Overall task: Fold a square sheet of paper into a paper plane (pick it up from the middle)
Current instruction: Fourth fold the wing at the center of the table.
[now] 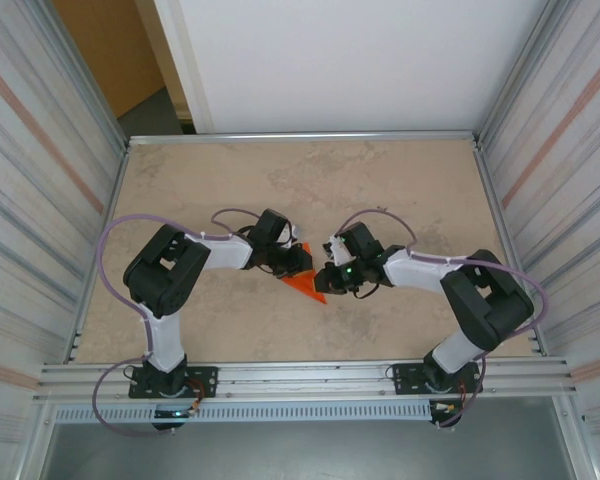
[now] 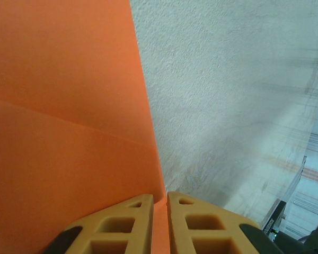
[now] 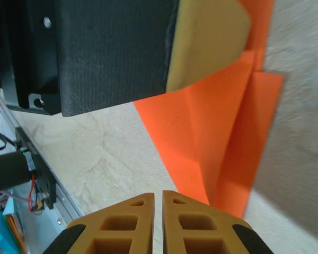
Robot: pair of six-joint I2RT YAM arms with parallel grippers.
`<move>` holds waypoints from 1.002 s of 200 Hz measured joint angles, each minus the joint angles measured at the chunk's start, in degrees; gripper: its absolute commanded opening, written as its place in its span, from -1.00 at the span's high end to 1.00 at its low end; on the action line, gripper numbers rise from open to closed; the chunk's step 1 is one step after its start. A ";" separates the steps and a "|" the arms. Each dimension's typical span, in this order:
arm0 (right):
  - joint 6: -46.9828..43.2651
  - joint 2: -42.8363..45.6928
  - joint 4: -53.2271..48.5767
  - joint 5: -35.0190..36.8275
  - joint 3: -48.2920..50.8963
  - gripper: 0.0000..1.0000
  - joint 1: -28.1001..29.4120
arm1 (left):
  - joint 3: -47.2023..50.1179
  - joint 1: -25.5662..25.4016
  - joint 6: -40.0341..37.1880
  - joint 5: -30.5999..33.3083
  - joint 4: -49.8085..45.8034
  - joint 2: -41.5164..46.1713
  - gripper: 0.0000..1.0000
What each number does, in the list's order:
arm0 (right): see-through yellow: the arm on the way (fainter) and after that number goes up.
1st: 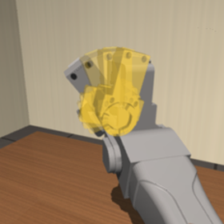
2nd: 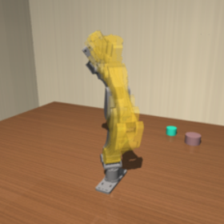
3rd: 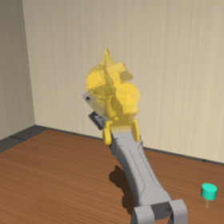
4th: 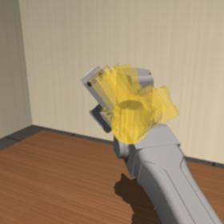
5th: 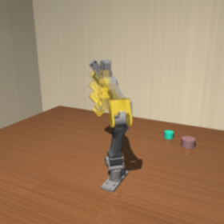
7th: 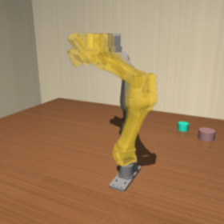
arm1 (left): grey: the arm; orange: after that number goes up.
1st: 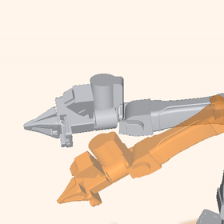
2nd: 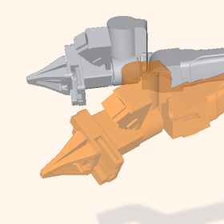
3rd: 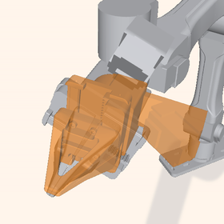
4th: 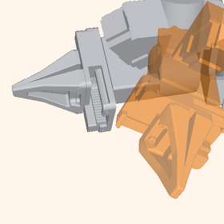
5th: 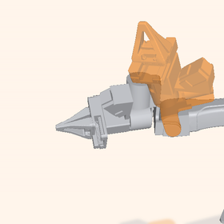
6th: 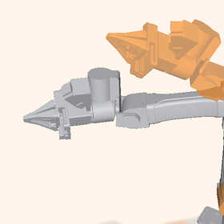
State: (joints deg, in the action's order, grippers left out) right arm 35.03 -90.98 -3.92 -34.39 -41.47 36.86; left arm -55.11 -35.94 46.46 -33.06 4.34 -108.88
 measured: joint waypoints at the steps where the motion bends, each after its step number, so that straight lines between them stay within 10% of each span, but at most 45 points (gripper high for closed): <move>1: 0.00 -0.04 0.02 -0.02 0.00 0.79 0.02 | 0.00 0.00 0.00 0.00 0.00 0.00 0.70; 200: 0.52 -4.44 2.91 -0.66 2.38 0.78 -0.50 | 0.00 0.00 0.02 -0.22 -0.04 0.00 0.70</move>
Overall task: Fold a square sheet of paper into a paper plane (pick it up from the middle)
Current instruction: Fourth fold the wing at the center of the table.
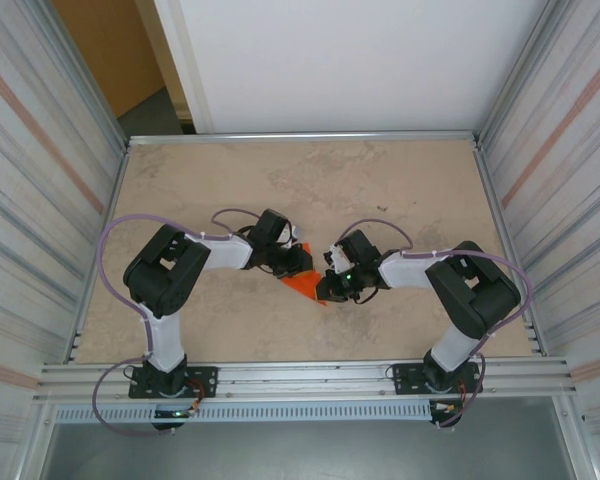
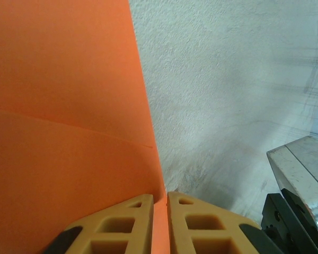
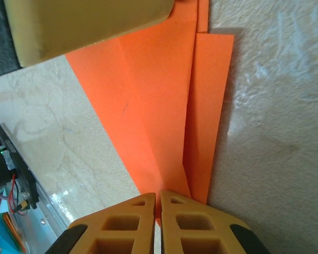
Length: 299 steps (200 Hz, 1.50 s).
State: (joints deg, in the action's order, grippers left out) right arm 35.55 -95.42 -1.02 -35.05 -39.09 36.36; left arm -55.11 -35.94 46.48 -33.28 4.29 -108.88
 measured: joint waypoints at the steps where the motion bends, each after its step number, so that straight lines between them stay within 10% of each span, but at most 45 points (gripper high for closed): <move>1: 0.00 0.00 0.00 -0.04 0.00 0.78 0.00 | 0.00 0.00 0.00 0.00 0.02 0.00 0.70; 299: 0.00 1.05 -0.52 -2.71 2.58 0.76 -0.87 | -0.94 2.82 -1.90 -0.22 -1.49 0.00 0.70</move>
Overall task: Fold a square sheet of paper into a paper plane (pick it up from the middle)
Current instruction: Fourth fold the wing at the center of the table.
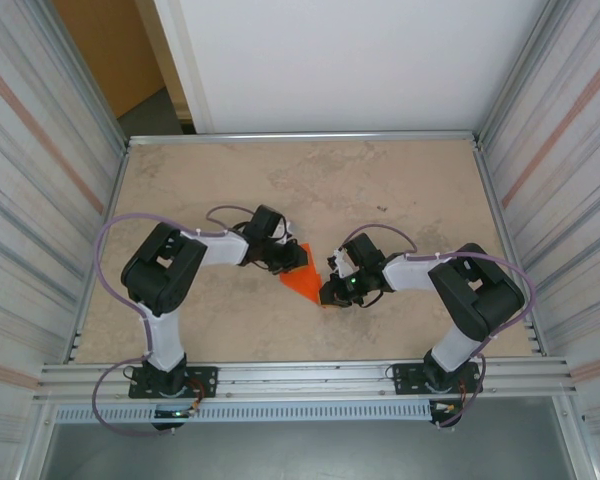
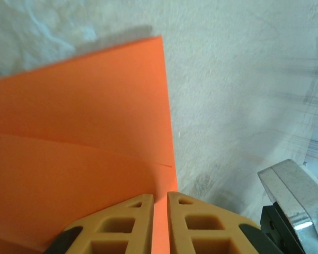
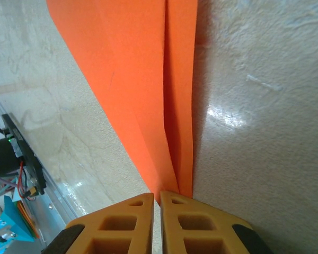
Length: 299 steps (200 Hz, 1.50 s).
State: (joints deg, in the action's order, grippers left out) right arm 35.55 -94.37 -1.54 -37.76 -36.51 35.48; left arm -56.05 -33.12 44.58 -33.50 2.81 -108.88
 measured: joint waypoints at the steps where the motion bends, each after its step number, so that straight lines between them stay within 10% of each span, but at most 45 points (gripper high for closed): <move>1: 0.00 0.00 0.00 0.00 0.00 0.76 0.00 | -0.02 0.09 -0.02 0.00 0.00 0.00 0.70; 170: 0.04 5.33 -2.93 1.90 -0.48 0.52 -0.15 | -2.34 1.42 -1.53 -1.03 -0.13 -2.69 0.73; 299: -0.02 -3.98 -7.32 10.60 -13.11 0.82 2.49 | -2.34 1.42 -1.55 -1.07 -0.13 -2.69 0.72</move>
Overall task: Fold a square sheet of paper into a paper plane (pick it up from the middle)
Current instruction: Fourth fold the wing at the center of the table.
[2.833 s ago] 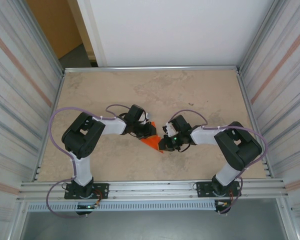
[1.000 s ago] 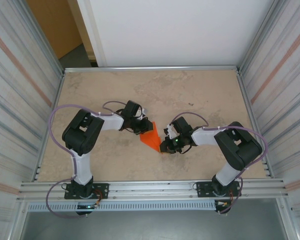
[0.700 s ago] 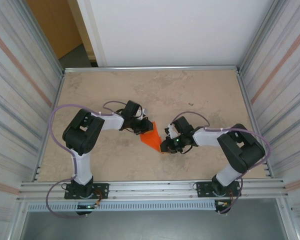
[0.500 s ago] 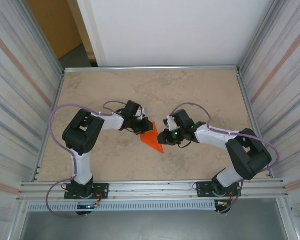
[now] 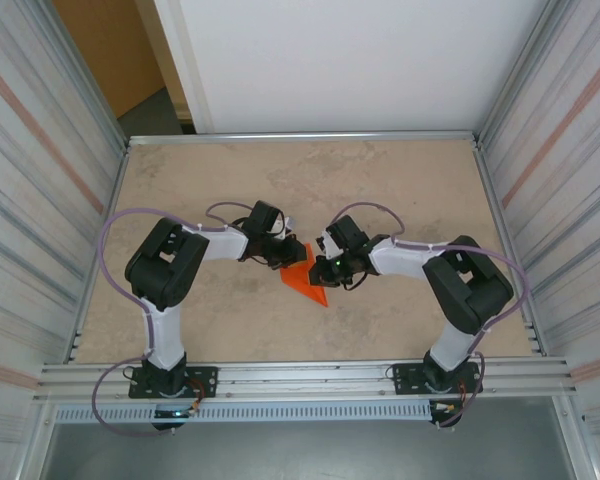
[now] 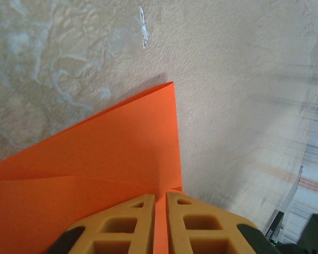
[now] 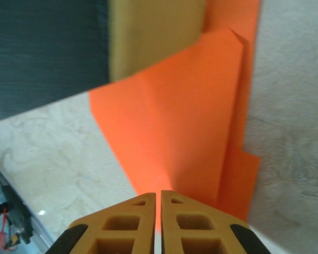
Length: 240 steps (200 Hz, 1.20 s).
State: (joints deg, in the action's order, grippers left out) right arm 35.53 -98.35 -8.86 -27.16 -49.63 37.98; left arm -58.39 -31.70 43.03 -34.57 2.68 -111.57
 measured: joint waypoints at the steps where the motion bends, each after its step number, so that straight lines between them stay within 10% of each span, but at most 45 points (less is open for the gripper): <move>1: 0.00 -0.04 -0.04 0.02 0.00 0.83 -0.02 | 0.00 0.00 0.00 0.02 0.00 0.00 0.72; 240: -0.02 -2.69 0.26 -0.92 0.52 0.91 -0.85 | 3.91 -3.63 -1.75 1.92 -2.05 3.56 0.78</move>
State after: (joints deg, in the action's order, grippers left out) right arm 35.51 -101.03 -8.60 -28.08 -49.10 37.12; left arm -54.48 -35.33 41.28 -32.64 0.62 -108.01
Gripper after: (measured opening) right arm 0.045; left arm 0.111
